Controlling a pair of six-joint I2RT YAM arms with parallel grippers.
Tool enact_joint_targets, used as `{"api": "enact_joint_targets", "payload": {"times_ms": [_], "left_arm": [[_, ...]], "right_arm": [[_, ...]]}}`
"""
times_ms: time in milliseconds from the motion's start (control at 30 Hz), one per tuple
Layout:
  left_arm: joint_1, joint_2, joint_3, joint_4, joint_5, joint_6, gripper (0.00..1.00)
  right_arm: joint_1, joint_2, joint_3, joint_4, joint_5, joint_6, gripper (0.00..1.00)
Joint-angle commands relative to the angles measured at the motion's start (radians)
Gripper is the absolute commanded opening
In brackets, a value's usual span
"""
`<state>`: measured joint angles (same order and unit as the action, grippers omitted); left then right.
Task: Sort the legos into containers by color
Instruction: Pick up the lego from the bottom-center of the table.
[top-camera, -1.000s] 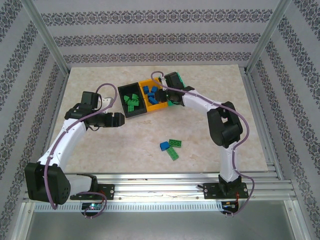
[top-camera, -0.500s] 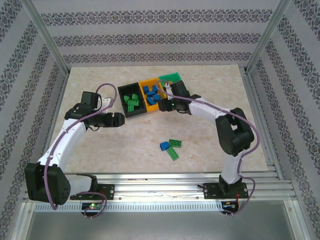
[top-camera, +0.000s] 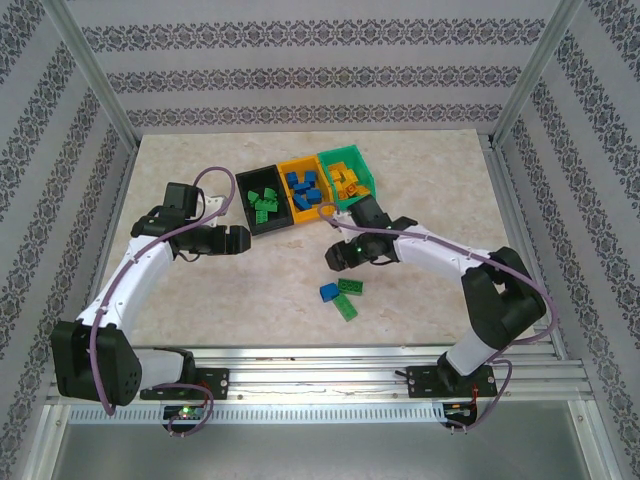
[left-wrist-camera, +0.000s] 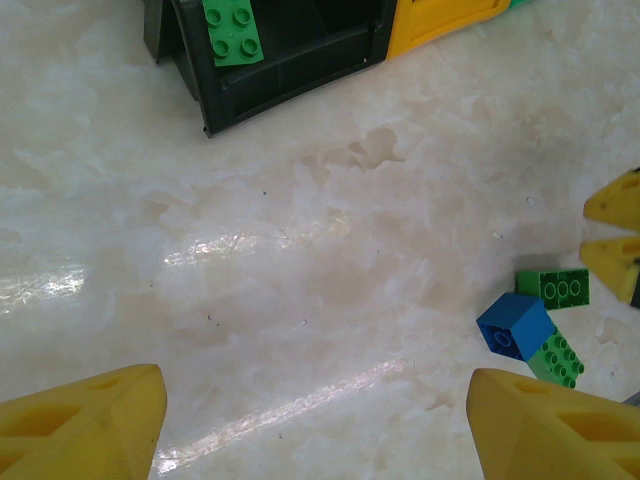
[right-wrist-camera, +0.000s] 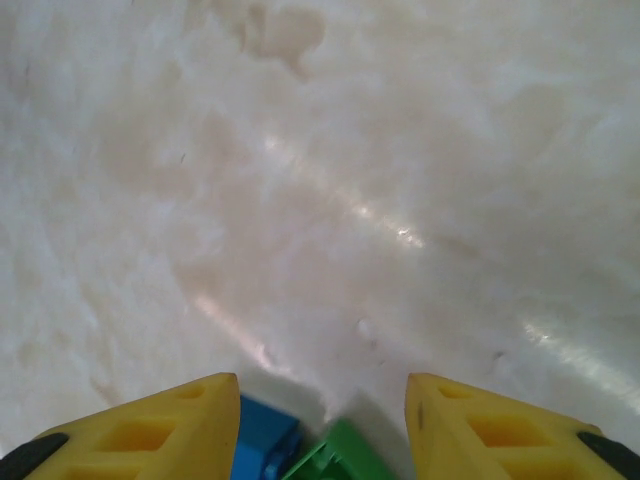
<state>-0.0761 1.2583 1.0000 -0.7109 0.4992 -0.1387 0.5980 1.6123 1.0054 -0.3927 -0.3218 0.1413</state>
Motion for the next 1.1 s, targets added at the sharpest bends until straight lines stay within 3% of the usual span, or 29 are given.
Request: {"api": "enact_joint_targets", "payload": {"times_ms": [0,533,867,1067], "left_arm": [[0.019,0.006,0.014,0.005,0.025,-0.004,0.79],[0.019,-0.005,0.011,0.005,0.032,-0.006,0.78],[0.02,-0.014,0.009,0.008,0.032,-0.007,0.78],[0.019,-0.01,0.009,0.01,0.033,-0.009,0.78]], "right_arm": [[0.062,0.002,0.021,-0.133,-0.021,-0.058,0.47],[0.204,0.094,0.095,-0.222,0.199,-0.046,0.5],[0.266,0.147,0.132,-0.227,0.223,-0.014,0.51],[0.302,0.178,0.143,-0.256,0.282,-0.012,0.58]]}}
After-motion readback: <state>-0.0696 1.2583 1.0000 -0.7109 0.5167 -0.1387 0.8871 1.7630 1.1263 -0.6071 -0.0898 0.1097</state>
